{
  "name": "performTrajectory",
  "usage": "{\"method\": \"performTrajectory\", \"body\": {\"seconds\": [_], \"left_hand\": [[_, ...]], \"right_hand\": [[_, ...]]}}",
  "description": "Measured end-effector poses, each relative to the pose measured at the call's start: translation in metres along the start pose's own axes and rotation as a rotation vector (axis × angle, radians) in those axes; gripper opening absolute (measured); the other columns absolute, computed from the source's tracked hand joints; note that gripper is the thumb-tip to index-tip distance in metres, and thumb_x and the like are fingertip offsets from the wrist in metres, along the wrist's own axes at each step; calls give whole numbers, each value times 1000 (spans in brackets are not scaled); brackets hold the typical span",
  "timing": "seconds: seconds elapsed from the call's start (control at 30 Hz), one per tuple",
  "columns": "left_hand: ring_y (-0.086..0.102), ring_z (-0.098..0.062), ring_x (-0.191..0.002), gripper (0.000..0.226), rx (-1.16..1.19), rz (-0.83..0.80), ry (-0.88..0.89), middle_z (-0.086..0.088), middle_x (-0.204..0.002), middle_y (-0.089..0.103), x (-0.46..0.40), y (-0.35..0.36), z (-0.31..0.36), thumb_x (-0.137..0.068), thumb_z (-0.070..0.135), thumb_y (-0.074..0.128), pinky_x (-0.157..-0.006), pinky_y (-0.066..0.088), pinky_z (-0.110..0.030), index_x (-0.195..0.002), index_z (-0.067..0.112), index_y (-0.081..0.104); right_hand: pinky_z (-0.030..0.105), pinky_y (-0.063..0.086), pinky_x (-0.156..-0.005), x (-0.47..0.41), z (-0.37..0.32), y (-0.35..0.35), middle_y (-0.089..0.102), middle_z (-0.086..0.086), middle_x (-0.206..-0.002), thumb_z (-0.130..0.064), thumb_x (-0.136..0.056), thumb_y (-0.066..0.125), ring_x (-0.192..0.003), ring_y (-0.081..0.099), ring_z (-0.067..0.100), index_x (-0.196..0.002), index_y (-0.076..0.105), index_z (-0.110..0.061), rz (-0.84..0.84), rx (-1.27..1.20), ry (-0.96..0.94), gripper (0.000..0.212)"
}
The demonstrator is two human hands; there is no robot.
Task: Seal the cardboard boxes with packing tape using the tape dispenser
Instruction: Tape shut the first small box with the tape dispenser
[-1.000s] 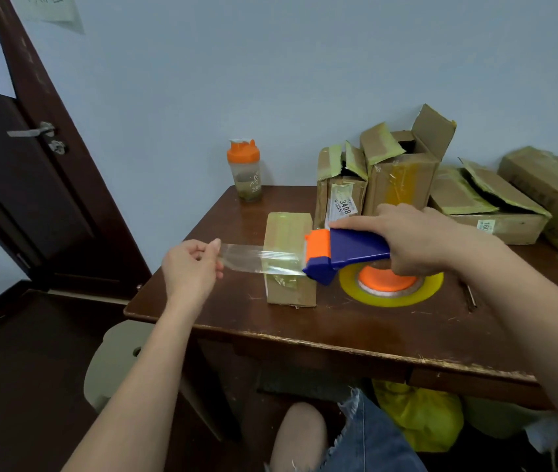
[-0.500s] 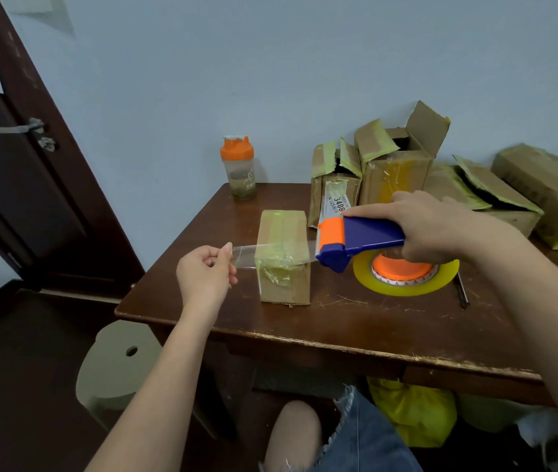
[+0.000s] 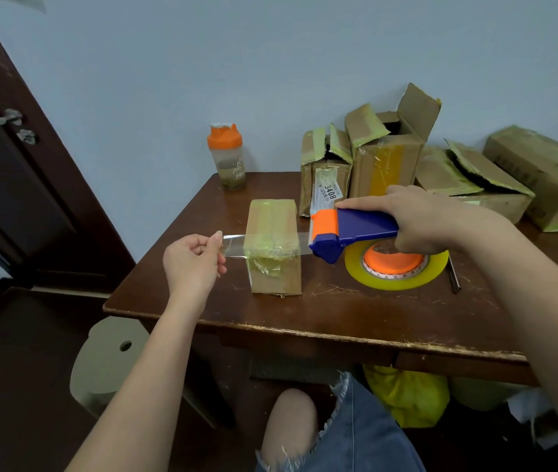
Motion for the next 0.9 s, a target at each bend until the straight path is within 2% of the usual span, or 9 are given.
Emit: {"method": "performTrajectory", "body": {"seconds": [0.43,0.57,0.7,0.9], "left_hand": [[58,-12,-51,26,-33,-40,-47,-5,-62,65,-2,8,-16,-94,25,64,-57,47,-25,-75,8,69],[54,-9,-44,30,-8,-90,-96,-4,-57,62,-2,16,-27,-94,23,64,-50,46,-22,-70,6,66],[53,-10,-43,31,22,-120,-116,-3,-55,61,-1,22,-31,-95,22,63,-48,45,-21,-69,5,65],[54,-15,-48,35,50,-205,-192,-4,-54,60,3,36,-41,-95,23,62,-53,46,-26,-66,5,65]], "right_hand": [[37,39,-77,-13,9,23,32,-10,-88,-28,-92,61,-91,43,20,-144,7,-61,-38,-40,0,83],[41,44,-80,-18,13,36,37,-6,-93,-17,-91,56,-88,45,20,-142,5,-64,-70,-89,18,87],[38,40,-78,-22,10,44,35,-7,-92,-21,-92,58,-89,44,20,-141,2,-66,-72,-81,13,86],[37,34,-74,-22,5,41,34,-5,-90,-12,-90,51,-88,42,21,-141,1,-65,-70,-57,13,89]]}}
Point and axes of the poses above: each hand's wrist, its own x-axis away from the middle knuckle, its own y-axis out of the palm, z = x × y, the point moved 9 cm from there along -x, towards the middle knuckle
